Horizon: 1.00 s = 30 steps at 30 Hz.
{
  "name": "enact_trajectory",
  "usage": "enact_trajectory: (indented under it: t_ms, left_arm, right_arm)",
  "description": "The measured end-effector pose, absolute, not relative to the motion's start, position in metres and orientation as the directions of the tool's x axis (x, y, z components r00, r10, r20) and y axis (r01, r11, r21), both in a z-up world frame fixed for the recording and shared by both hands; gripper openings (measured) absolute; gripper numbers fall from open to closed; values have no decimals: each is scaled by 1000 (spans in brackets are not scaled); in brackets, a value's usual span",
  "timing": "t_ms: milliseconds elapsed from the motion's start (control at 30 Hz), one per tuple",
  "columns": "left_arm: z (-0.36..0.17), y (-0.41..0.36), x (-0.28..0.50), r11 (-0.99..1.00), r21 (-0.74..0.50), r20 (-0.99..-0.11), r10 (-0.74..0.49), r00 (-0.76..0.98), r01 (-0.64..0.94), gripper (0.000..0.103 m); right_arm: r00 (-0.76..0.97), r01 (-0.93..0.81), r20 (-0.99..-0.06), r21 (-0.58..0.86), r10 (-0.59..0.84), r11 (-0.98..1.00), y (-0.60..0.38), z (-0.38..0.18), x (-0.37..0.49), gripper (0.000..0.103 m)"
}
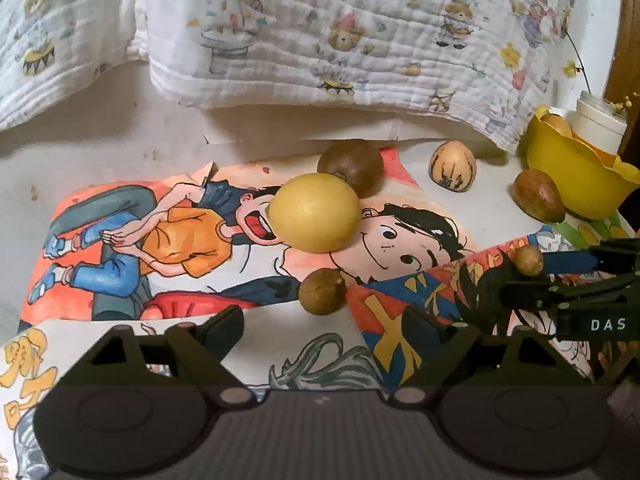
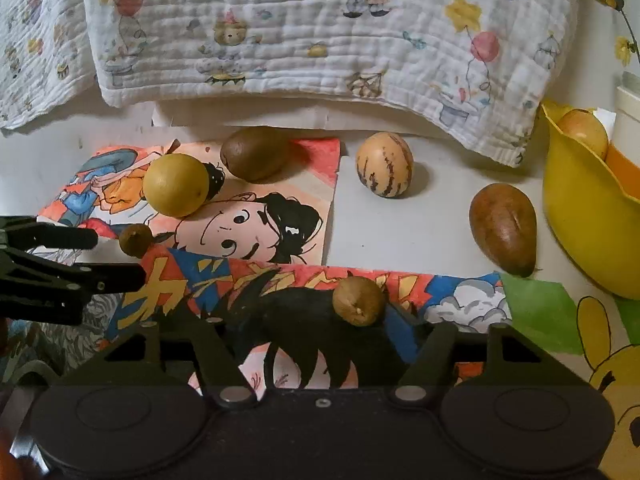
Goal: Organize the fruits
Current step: 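Close the right gripper on a small brown fruit while the left grips another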
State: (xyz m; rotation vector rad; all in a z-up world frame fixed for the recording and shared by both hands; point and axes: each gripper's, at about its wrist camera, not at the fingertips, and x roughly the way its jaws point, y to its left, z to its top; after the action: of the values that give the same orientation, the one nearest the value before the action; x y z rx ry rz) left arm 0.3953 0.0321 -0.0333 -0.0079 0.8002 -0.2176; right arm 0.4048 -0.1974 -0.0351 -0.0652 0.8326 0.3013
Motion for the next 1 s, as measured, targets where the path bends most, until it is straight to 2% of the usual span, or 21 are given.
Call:
enact_trajectory:
  t_ms: [267, 733, 933, 1000]
  left_arm:
    - [-37, 34, 399, 977, -114, -700, -209, 683, 182, 74]
    - [-38, 40, 402, 978, -134, -680, -207, 703, 159, 58]
    - [-39, 38, 401, 976, -144, -675, -217, 705, 162, 47]
    - [-38, 37, 401, 975, -145, -675, -221, 704, 167, 42]
  right_arm:
    - [636, -299, -733, 57, 243, 952, -190, -38, 404, 52]
    - [638, -337, -728, 29, 251, 941, -173, -41, 413, 49]
    - [639, -338, -727, 30, 253, 941, -172, -41, 418, 48]
    - [639, -342, -726, 30, 256, 939, -170, -42, 418, 44]
